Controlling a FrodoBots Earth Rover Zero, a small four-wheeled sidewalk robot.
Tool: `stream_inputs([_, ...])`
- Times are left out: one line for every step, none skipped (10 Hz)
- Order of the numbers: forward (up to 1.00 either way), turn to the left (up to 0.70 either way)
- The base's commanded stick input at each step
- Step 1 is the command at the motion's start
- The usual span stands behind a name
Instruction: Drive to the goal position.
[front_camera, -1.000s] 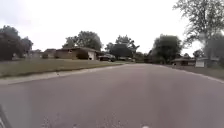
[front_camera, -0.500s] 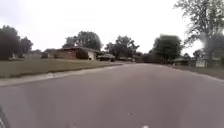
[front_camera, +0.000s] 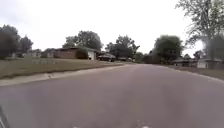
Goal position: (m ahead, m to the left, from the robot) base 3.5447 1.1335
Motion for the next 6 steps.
stream_inputs([0.70, 0.00])
stream_inputs([0.70, 0.00])
stream_inputs([0.70, 0.00])
stream_inputs([0.70, 0.00])
stream_inputs([0.70, 0.00])
stream_inputs([0.70, 0.00])
